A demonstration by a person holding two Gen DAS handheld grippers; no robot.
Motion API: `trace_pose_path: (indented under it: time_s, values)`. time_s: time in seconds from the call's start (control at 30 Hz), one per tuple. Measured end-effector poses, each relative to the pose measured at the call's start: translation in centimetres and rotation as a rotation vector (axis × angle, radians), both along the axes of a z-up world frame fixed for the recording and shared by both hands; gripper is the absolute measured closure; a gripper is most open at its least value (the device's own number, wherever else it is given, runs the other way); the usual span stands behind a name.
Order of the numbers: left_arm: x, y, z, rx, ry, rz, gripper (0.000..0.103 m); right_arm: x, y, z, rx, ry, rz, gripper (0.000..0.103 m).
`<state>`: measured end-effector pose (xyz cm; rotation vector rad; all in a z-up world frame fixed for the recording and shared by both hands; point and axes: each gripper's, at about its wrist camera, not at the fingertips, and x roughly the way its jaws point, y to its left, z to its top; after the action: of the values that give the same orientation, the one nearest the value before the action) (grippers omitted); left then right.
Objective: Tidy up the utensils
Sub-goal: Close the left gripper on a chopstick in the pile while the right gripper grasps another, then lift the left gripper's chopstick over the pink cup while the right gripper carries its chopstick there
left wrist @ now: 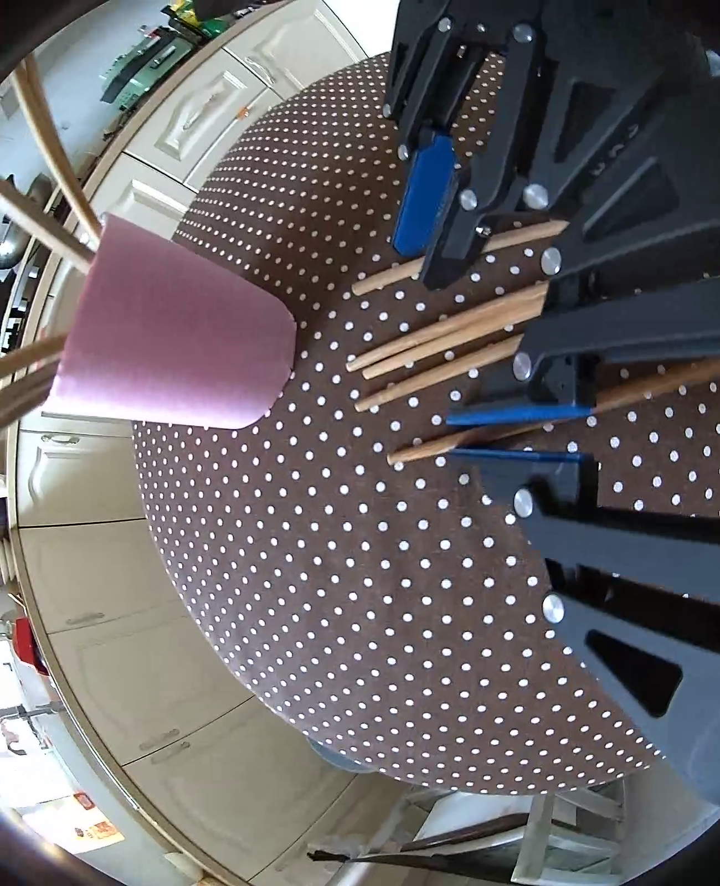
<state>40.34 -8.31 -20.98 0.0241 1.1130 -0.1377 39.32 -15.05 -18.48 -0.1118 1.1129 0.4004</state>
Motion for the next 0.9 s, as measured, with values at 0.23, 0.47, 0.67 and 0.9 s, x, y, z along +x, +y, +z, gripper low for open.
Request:
trace_pose_path:
  time_s: [0.23,0.47,0.67,0.9]
  values:
    - [-0.9,1.4,1.4,-0.044,-0.045,-0.019,0.097,-0.9,-0.5,0.1,0.041,-0.033,-0.031,0.097]
    - [-3.8,3.5,7.0,-0.101,-0.160,-0.037,0.097,-3.5,-2.4,4.9,0.144,-0.160,-0.049,0.097]
    - [-7.3,4.1,12.6,-0.129,-0.318,-0.046,0.097,-6.8,-3.4,10.0,0.210,-0.298,-0.049,0.097]
    - [-10.5,3.5,16.7,-0.124,-0.447,-0.068,0.097,-10.3,-4.0,13.8,0.230,-0.448,-0.048,0.097]
